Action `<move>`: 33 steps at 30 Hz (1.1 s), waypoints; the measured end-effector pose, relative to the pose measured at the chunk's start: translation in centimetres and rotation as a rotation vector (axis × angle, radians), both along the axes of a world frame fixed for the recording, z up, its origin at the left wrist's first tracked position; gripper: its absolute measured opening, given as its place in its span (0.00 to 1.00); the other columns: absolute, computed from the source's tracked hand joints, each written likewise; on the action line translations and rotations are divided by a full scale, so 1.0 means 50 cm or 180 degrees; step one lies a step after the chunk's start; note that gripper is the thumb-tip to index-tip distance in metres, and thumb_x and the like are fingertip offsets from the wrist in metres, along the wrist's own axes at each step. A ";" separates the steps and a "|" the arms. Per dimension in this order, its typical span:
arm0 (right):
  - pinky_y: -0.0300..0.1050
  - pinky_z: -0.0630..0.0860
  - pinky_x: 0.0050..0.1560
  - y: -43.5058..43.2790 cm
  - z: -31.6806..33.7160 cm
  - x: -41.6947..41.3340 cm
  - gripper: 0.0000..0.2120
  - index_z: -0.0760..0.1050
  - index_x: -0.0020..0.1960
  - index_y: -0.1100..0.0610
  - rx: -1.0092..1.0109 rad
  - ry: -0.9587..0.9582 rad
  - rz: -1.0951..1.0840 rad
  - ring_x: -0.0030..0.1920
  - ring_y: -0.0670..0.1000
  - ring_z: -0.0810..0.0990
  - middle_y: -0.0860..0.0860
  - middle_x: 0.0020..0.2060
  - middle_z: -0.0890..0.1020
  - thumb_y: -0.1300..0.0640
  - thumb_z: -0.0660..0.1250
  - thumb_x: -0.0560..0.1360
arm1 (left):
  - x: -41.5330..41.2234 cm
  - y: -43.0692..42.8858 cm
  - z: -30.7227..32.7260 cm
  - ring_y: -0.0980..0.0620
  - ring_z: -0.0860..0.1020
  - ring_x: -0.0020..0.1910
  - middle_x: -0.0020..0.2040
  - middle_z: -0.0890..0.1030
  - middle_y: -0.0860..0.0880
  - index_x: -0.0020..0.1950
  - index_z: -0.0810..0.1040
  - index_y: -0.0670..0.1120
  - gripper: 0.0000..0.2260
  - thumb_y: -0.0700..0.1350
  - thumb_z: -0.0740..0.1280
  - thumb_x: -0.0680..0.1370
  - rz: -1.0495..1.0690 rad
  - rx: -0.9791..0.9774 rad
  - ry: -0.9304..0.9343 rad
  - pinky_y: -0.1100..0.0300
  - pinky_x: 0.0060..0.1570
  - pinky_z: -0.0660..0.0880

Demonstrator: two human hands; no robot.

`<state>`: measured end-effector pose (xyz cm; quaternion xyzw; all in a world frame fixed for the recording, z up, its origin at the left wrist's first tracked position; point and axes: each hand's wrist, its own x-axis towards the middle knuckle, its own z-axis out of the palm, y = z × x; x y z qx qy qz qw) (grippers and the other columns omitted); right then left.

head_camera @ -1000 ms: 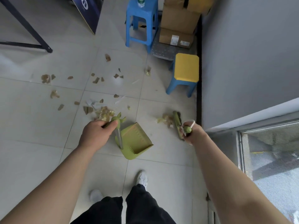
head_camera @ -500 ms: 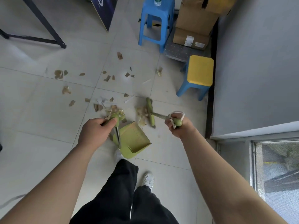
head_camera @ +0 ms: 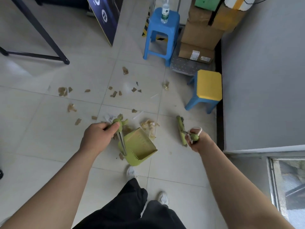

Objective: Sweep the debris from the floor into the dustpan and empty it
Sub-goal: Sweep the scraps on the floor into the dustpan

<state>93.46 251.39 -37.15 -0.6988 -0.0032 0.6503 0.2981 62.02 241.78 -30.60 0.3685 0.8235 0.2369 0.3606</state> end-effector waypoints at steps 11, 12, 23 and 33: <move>0.36 0.74 0.20 0.028 -0.013 -0.298 0.06 0.71 0.42 0.61 -0.0074 0.0683 0.0264 0.27 0.52 0.76 0.59 0.37 0.73 0.68 0.59 0.76 | -0.151 0.039 0.013 0.43 0.81 0.38 0.28 0.81 0.53 0.34 0.83 0.48 0.18 0.61 0.70 0.74 0.0154 0.0042 0.0071 0.49 0.43 0.78; 0.35 0.73 0.19 0.035 -0.008 -0.309 0.06 0.70 0.41 0.62 -0.0057 0.0754 0.0305 0.22 0.52 0.76 0.59 0.36 0.73 0.68 0.58 0.76 | -0.159 0.043 0.019 0.43 0.81 0.38 0.28 0.81 0.53 0.35 0.83 0.48 0.18 0.62 0.69 0.73 0.0157 0.0029 0.0091 0.49 0.43 0.78; 0.32 0.65 0.15 0.144 0.059 -0.208 0.10 0.67 0.38 0.60 0.0296 0.0867 0.0487 0.18 0.45 0.72 0.54 0.30 0.69 0.65 0.54 0.77 | -0.149 0.132 0.065 0.38 0.81 0.41 0.37 0.83 0.41 0.42 0.82 0.38 0.32 0.69 0.63 0.65 0.0122 0.0148 0.0191 0.45 0.44 0.79; 0.31 0.69 0.17 0.365 0.033 -0.043 0.08 0.67 0.40 0.59 0.0138 -0.0086 0.0286 0.14 0.48 0.72 0.55 0.34 0.71 0.66 0.55 0.77 | -0.060 0.286 0.028 0.42 0.82 0.42 0.39 0.84 0.43 0.42 0.84 0.43 0.23 0.63 0.66 0.75 0.0382 0.0114 0.0169 0.49 0.46 0.78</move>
